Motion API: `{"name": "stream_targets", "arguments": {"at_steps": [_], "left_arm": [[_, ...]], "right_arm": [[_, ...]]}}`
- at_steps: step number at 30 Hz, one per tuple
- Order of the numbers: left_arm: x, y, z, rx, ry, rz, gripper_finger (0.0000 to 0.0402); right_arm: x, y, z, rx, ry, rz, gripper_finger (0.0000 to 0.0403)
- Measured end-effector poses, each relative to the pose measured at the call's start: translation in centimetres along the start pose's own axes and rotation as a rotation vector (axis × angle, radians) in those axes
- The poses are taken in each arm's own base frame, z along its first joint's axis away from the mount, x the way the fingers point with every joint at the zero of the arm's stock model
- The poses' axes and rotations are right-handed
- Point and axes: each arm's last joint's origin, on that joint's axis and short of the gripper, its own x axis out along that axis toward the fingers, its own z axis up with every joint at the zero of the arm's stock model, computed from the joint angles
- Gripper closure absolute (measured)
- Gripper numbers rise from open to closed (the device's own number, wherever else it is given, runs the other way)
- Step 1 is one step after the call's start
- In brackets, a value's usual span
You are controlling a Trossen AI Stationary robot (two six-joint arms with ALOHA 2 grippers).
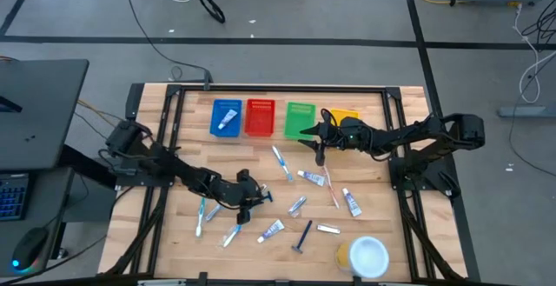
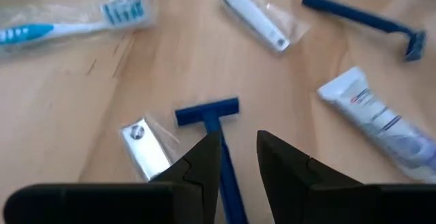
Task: Pick & Place Travel size toiletries
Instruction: Put the blue razor into the orange bin
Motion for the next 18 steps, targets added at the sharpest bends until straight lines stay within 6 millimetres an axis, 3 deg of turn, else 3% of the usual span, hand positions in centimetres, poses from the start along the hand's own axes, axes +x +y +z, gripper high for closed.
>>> {"name": "stream_targets", "arguments": {"at_steps": [18], "left_arm": [[0.52, 0.39, -1.17, 0.055, 0.071, 0.047, 0.0299]], "right_arm": [[0.0, -0.01, 0.01, -0.053, 0.0, 0.0, 0.0248]]}}
